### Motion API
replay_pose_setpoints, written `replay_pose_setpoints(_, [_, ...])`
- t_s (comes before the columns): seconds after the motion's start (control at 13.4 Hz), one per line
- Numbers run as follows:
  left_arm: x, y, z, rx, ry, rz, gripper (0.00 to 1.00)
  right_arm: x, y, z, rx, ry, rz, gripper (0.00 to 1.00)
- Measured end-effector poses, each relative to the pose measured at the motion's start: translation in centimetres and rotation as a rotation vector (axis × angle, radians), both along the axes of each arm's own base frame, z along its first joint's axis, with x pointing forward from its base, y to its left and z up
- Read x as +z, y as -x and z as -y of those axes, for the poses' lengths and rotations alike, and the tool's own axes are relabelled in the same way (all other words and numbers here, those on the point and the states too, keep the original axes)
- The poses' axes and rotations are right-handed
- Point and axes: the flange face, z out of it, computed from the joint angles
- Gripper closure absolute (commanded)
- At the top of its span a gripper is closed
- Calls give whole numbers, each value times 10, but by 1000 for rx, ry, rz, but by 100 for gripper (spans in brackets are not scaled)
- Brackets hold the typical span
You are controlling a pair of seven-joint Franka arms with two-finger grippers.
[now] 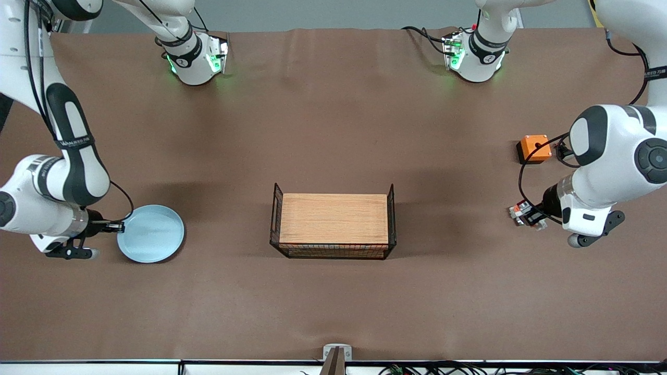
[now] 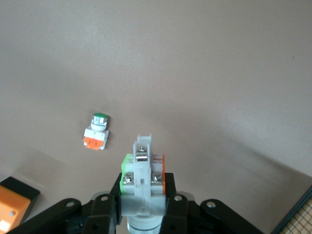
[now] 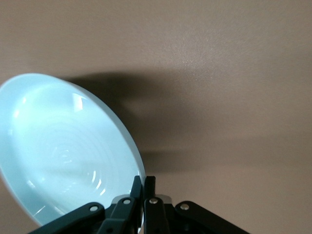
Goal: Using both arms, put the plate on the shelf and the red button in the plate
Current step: 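Carry the blue plate over the wire basket with the right gripper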
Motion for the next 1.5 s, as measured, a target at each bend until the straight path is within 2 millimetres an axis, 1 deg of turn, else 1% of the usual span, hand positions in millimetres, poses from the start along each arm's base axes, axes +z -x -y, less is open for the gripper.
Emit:
replay_pose_setpoints(0.15, [13,5,2,-2,-4,-7,100,42,5,-14,19,-5,-41,100])
replay_pose_setpoints(0.22, [17,7,4,-5,-5,-11,100,66,10,-24,22,-4,-60,100])
replay_pose_setpoints(0.37, [25,12,6,-8,-8,-25,100,115,23,-47,-25,7,-102,100])
replay_pose_setpoints(0.6, [35,13,7,-8,-10,-25,100,184,52,-90,-171,-12,-173,100])
replay_pose_setpoints(0.75, [38,14,10,-14,-10,-33,100,226,74,-126,-310,-9,-216,100])
replay_pose_setpoints(0.82, [37,16,12,-18,-10,-48,100,245,85,-149,-382,-5,-235,100])
replay_pose_setpoints(0.9, [37,17,14,-21,-10,-54,100,262,96,-177,-467,2,-253,100])
replay_pose_setpoints(0.97, [39,17,14,-22,-10,-52,100,278,105,-208,-556,9,-267,100])
replay_pose_setpoints(1.12, [44,16,15,-23,-10,-44,100,303,120,-282,-737,32,-272,100])
replay_pose_setpoints(1.35, [49,14,15,-23,-9,-35,100,324,147,-389,-987,52,-220,100])
replay_pose_setpoints(1.42, [52,13,15,-23,-8,-29,100,326,156,-419,-1064,40,-201,100])
replay_pose_setpoints(1.5, [55,13,15,-25,-8,-24,100,328,164,-444,-1130,23,-186,100])
